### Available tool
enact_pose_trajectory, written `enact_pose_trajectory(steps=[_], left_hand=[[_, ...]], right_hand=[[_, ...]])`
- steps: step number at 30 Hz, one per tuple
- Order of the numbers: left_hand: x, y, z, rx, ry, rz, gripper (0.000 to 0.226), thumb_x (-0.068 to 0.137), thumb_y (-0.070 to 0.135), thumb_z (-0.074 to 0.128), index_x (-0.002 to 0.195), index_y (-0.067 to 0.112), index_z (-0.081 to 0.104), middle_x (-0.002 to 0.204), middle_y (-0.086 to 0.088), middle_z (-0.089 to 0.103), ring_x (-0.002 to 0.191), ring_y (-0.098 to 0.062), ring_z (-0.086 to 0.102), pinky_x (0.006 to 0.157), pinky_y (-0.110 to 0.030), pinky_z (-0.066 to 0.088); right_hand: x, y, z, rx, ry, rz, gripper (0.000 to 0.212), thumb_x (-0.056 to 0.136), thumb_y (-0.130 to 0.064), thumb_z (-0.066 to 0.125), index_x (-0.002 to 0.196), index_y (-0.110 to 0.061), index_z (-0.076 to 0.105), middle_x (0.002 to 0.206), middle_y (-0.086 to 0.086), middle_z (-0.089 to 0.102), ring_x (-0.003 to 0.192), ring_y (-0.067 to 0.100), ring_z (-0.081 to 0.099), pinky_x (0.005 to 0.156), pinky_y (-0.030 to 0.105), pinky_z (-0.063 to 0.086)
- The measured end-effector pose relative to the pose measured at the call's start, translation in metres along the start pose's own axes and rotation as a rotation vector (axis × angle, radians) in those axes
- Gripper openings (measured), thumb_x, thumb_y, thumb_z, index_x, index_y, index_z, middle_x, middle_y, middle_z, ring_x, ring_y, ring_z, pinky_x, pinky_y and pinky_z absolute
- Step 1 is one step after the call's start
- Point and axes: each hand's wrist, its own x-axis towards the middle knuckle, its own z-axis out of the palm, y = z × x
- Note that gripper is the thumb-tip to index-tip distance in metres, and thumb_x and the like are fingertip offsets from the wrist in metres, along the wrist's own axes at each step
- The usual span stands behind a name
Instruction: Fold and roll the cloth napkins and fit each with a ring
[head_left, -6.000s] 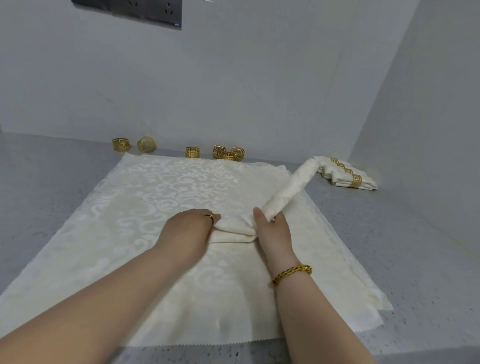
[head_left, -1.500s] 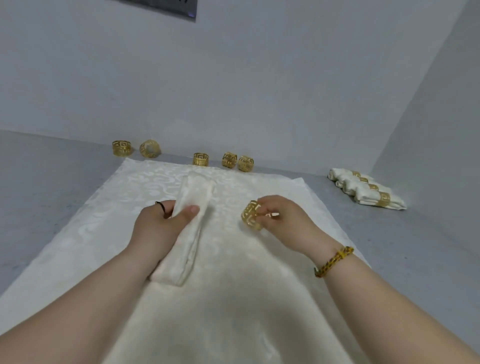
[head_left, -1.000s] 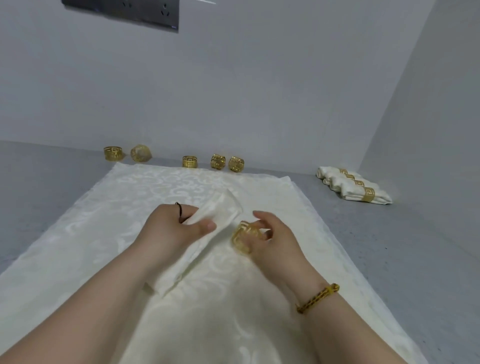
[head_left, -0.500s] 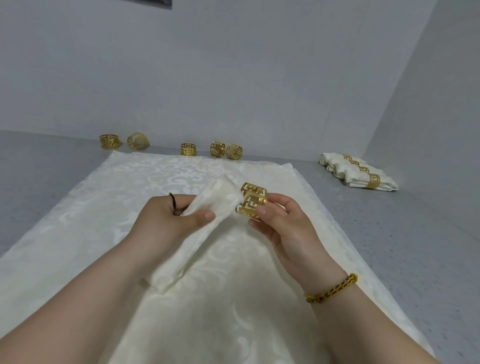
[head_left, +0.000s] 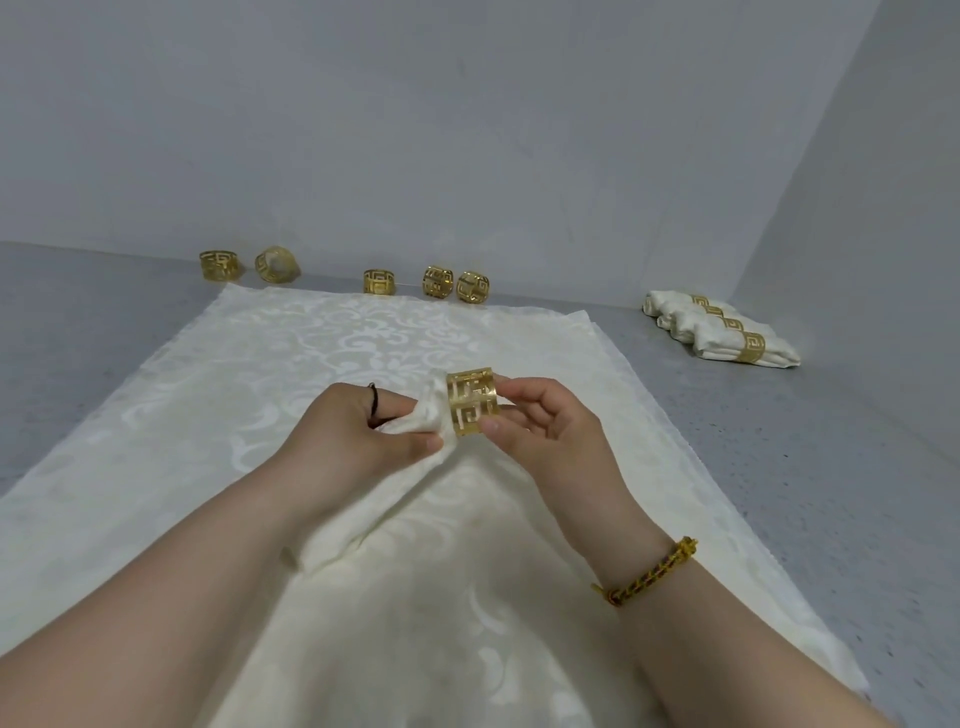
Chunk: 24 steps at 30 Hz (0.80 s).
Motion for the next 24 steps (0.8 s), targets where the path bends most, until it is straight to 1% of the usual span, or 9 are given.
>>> enact_pose_trajectory(steps=[2,4,7,11,16,18,21,23,24], left_hand=[[0.001,-0.002,-0.001,0.008,-0.003,0.002,0.051,0.076,0.003,0.069,0.041,0.016,0.035,0.044,0.01,0.022,0.041,-0.006,0.02,0.04,-0.012,0.016],[0.002,-0.005,-0.002,-0.01,0.008,-0.022,0.032,0.075,0.004,0.07,0.05,-0.001,0.05,0.048,0.004,0.03,0.045,-0.007,0.027,0.042,-0.012,0.02],[0.003,-0.007,-0.001,-0.029,0.019,-0.033,0.024,0.074,0.005,0.071,0.052,0.005,0.06,0.042,0.008,0.038,0.041,-0.003,0.034,0.041,-0.01,0.025],[0.002,-0.006,0.0,-0.018,0.014,-0.012,0.024,0.075,0.006,0.07,0.06,-0.008,0.057,0.045,0.004,0.033,0.042,-0.005,0.029,0.04,-0.01,0.022],[0.002,-0.009,0.003,0.069,0.006,0.006,0.018,0.075,0.009,0.07,0.072,-0.008,0.064,0.061,-0.003,0.046,0.054,-0.008,0.038,0.048,-0.013,0.028],[0.002,-0.008,0.005,0.111,-0.015,0.001,0.013,0.075,0.011,0.07,0.067,0.001,0.067,0.058,0.004,0.047,0.052,-0.004,0.039,0.048,-0.012,0.029],[0.002,-0.006,0.005,0.188,-0.073,0.005,0.032,0.077,0.019,0.07,0.048,0.026,0.058,0.047,0.01,0.046,0.048,-0.003,0.041,0.047,-0.011,0.028],[0.0,0.001,0.003,0.304,-0.075,0.001,0.008,0.077,0.034,0.067,0.072,0.037,0.06,0.062,0.013,0.055,0.062,-0.001,0.05,0.056,-0.012,0.033],[-0.002,0.005,0.003,0.38,-0.067,-0.02,0.021,0.077,0.04,0.066,0.095,0.039,0.056,0.076,0.018,0.056,0.075,-0.002,0.053,0.063,-0.014,0.037]], right_hand=[[0.001,-0.001,-0.001,-0.034,-0.016,-0.003,0.024,0.08,0.002,0.061,0.092,-0.019,0.061,0.086,-0.003,0.067,0.079,0.006,0.062,0.079,0.018,0.05],[0.002,-0.002,-0.005,-0.027,-0.04,0.002,0.016,0.088,-0.007,0.053,0.097,-0.016,0.062,0.091,-0.003,0.067,0.082,0.002,0.064,0.084,0.017,0.05],[0.005,-0.002,-0.009,0.031,-0.055,0.02,0.024,0.094,-0.008,0.041,0.093,-0.015,0.063,0.09,-0.001,0.068,0.081,0.003,0.065,0.082,0.016,0.052],[0.006,0.0,-0.011,-0.038,-0.03,0.035,0.02,0.084,0.002,0.055,0.082,-0.016,0.064,0.071,-0.006,0.07,0.069,0.003,0.065,0.078,0.019,0.052],[0.008,0.003,-0.012,-0.202,-0.039,0.088,0.019,0.078,0.002,0.064,0.076,-0.017,0.068,0.061,-0.009,0.068,0.059,0.002,0.062,0.063,0.015,0.05],[0.009,0.005,-0.012,-0.273,-0.03,0.109,0.019,0.077,0.001,0.066,0.072,-0.017,0.068,0.06,-0.007,0.066,0.059,0.005,0.06,0.064,0.017,0.049],[0.013,0.008,-0.014,-0.378,-0.018,0.106,0.022,0.078,0.005,0.061,0.067,-0.013,0.065,0.066,0.004,0.063,0.068,0.014,0.057,0.071,0.028,0.048],[0.016,0.01,-0.014,-0.387,-0.001,0.107,0.019,0.079,0.007,0.058,0.069,-0.008,0.064,0.074,0.012,0.062,0.074,0.02,0.056,0.078,0.038,0.048],[0.017,0.011,-0.014,-0.384,0.005,0.106,0.014,0.079,0.007,0.057,0.072,-0.002,0.065,0.076,0.014,0.061,0.075,0.022,0.055,0.078,0.039,0.047]])
